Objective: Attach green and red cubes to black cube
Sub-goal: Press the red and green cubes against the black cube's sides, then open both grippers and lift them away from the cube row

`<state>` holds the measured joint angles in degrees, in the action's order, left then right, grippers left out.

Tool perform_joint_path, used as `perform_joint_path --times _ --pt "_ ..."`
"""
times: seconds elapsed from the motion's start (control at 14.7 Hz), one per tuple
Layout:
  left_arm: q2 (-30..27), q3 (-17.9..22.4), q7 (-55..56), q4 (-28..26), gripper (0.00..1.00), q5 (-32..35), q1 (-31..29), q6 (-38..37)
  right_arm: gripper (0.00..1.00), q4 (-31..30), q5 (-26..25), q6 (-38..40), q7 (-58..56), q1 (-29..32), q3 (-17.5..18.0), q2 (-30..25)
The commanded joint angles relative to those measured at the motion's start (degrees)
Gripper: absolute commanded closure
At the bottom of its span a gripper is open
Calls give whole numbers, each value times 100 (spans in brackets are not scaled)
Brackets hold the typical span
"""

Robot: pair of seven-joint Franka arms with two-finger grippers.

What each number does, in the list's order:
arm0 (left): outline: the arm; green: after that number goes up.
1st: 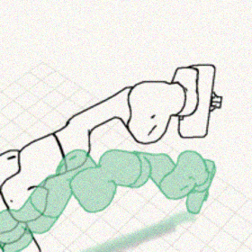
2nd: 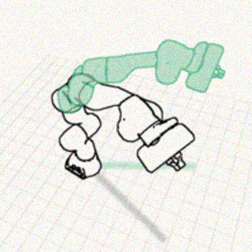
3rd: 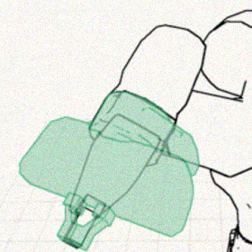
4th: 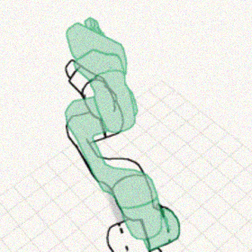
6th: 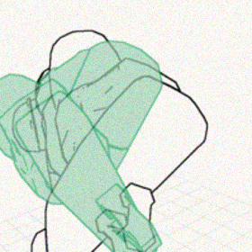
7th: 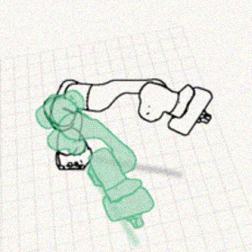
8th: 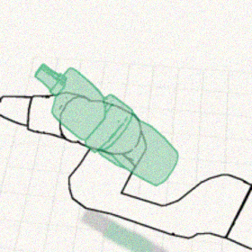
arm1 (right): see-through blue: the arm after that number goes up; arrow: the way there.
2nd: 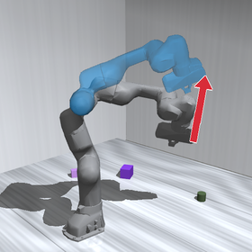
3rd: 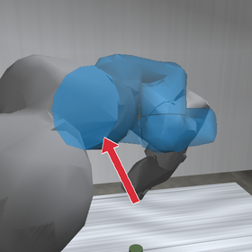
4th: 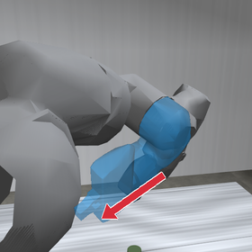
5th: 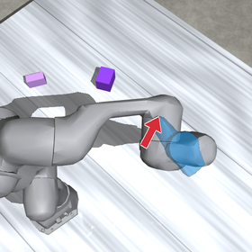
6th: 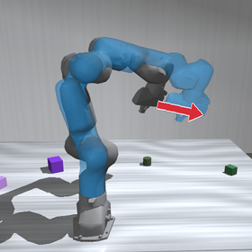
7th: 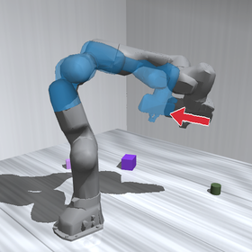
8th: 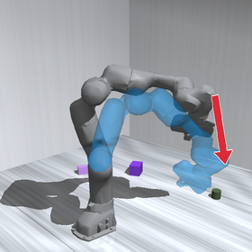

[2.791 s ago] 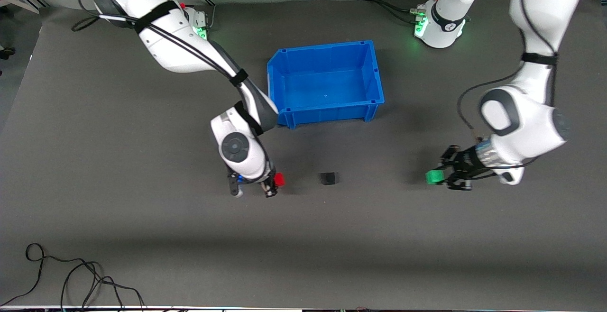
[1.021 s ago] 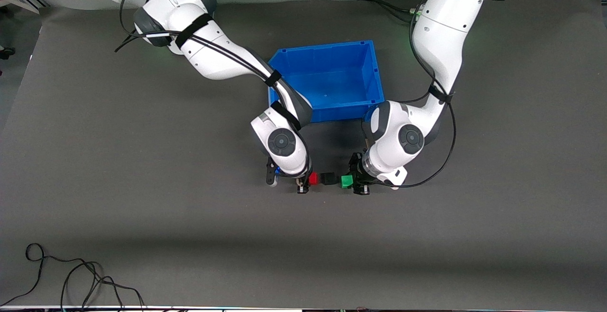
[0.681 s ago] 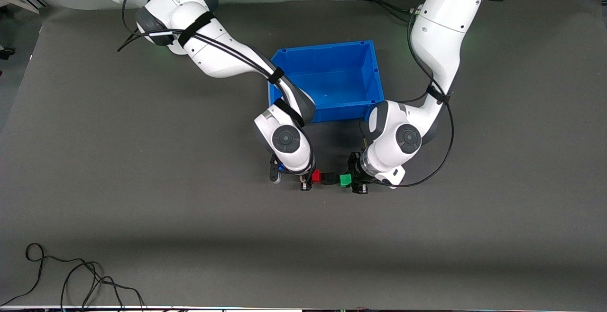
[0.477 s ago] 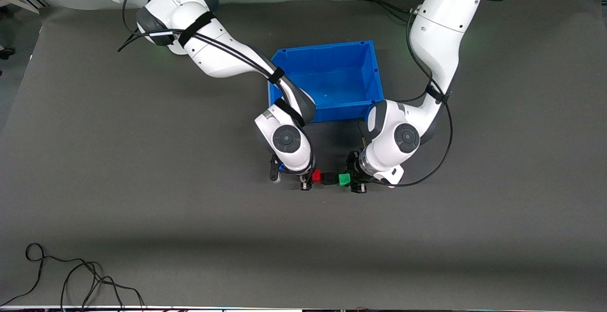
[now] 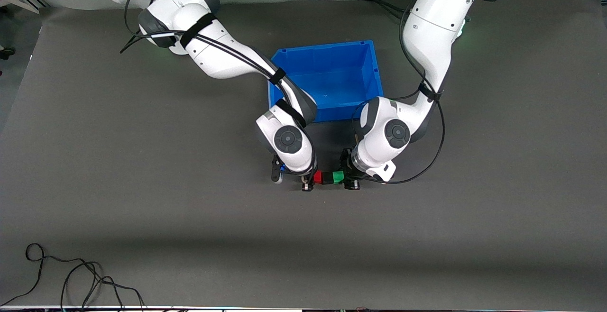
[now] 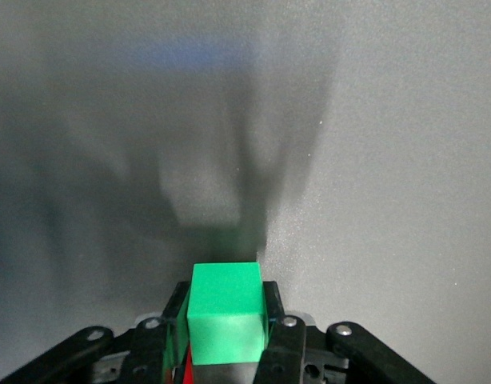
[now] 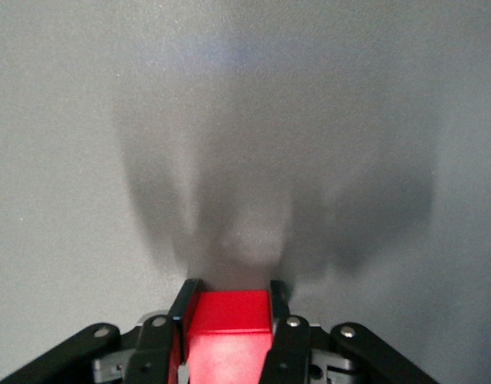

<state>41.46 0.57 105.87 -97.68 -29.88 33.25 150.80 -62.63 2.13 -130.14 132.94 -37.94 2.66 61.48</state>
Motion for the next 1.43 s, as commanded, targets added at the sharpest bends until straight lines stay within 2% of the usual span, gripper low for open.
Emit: perform_joint_path --times 0.0,0.27,0.34,0.41,0.54,0.61,0.75,0.82,1.02,1.16,1.36 --pt "73 66 197 118 88 18 164 63 100 305 -125 41 241 -82 -47 277" --pt "64 66 197 127 85 18 181 63 100 304 -125 33 285 -82 -47 321" --pt "64 66 197 135 74 18 173 72 100 304 -125 33 303 -82 -38 321" --pt "64 66 189 135 57 44 173 63 100 304 -125 33 303 -82 -38 321" --pt "64 75 180 135 7 70 173 63 100 313 -125 33 294 -82 -38 321" --pt "55 75 171 135 0 70 173 63 100 313 -125 33 242 -73 -38 312" --pt "29 101 119 135 0 88 120 37 49 313 -125 24 189 -64 -47 295" --pt "20 119 110 127 0 88 68 -15 3 322 -160 24 67 -64 -47 277" --pt "-102 154 22 83 0 228 -204 -156 1 348 -248 33 -110 -64 -38 189" --pt "-216 154 -109 83 0 473 -485 -506 1 331 -248 76 -128 -12 -38 -143" --pt "-602 154 -1178 -22 0 607 -1012 -1252 1 340 -240 698 -687 94 -38 -670"
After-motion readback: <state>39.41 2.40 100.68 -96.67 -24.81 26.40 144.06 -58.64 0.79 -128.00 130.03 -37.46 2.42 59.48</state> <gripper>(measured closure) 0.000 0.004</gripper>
